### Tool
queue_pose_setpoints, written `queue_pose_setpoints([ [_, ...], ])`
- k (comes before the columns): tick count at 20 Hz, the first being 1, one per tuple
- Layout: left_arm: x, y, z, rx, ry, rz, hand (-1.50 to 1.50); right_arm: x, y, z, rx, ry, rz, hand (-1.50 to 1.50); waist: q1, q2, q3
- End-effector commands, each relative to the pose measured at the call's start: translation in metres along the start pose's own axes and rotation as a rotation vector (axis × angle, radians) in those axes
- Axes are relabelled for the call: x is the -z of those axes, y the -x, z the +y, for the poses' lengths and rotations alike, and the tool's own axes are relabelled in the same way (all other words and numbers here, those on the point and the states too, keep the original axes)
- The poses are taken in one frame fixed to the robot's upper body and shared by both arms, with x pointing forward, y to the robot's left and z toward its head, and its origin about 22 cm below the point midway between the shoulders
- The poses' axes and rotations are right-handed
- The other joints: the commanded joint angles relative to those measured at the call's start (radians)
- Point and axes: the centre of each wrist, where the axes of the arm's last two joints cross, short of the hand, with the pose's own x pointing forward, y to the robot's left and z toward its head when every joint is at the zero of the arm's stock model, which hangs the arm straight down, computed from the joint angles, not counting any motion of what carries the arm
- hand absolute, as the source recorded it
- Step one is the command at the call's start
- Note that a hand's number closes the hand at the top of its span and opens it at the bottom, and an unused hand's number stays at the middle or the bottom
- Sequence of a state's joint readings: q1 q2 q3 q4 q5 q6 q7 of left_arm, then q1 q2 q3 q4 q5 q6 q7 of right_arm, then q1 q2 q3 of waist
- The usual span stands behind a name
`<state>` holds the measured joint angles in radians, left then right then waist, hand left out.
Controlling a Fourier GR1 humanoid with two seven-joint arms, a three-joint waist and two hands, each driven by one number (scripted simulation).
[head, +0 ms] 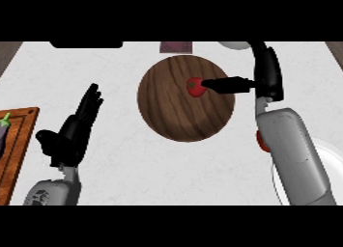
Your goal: Pick the tomato from the plate and place it in the bowl
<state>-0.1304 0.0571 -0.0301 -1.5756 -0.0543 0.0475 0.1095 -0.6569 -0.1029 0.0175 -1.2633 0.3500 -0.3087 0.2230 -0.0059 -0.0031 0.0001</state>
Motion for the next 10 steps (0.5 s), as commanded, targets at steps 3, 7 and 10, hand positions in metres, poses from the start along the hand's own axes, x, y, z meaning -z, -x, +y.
queue_pose_setpoints([
  [3,0.000,-0.007,-0.011,-0.009,0.011,-0.014,0.00,-0.015,0.007,-0.053,0.120,-0.040,0.001,-1.50,0.002,0.001,0.000],
  [7,-0.015,-0.002,0.004,-0.001,-0.005,-0.002,0.00,-0.044,0.024,-0.071,0.147,-0.095,-0.011,-1.50,0.004,0.000,0.000],
  [10,-0.015,0.024,-0.006,-0.003,0.006,-0.001,0.00,-0.044,0.021,-0.080,0.155,-0.123,-0.026,-1.50,0.004,0.002,0.000],
])
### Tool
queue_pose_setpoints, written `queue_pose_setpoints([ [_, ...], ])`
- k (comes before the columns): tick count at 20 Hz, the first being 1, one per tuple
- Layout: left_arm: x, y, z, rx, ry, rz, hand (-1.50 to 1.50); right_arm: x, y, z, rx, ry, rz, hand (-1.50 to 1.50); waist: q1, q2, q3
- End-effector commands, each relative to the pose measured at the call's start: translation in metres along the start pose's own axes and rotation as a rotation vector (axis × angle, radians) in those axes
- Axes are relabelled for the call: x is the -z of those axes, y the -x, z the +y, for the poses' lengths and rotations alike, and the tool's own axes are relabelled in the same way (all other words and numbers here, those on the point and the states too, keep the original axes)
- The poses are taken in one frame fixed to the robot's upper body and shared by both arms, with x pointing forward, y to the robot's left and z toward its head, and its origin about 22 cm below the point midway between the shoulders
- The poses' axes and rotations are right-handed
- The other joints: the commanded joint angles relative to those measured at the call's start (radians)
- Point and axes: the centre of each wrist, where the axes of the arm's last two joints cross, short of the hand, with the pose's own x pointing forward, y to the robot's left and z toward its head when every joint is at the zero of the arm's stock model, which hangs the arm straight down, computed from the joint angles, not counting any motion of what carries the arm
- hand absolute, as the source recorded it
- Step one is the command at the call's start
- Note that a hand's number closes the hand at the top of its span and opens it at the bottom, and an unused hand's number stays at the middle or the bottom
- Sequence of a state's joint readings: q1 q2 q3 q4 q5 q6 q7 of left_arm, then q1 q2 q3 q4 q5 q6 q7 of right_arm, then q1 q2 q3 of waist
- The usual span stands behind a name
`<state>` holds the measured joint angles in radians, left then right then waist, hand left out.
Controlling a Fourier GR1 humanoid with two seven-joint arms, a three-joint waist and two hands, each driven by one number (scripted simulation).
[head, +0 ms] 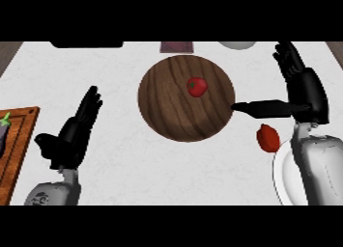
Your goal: Pick the tomato from the plate and place it in the bowl
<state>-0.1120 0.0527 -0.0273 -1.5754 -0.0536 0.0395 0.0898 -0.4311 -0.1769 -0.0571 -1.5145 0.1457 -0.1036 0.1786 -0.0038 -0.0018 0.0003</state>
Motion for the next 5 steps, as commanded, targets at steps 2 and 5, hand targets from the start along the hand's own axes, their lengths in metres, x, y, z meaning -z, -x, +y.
queue_pose_setpoints([
  [2,0.006,0.014,0.001,0.002,-0.015,-0.006,0.00,-0.031,0.031,-0.017,0.005,-0.048,0.009,-1.50,0.000,0.002,0.000],
  [5,0.018,-0.005,-0.002,0.007,-0.004,-0.012,0.00,-0.043,0.031,-0.002,0.006,-0.051,0.012,-1.50,0.001,0.002,0.000],
])
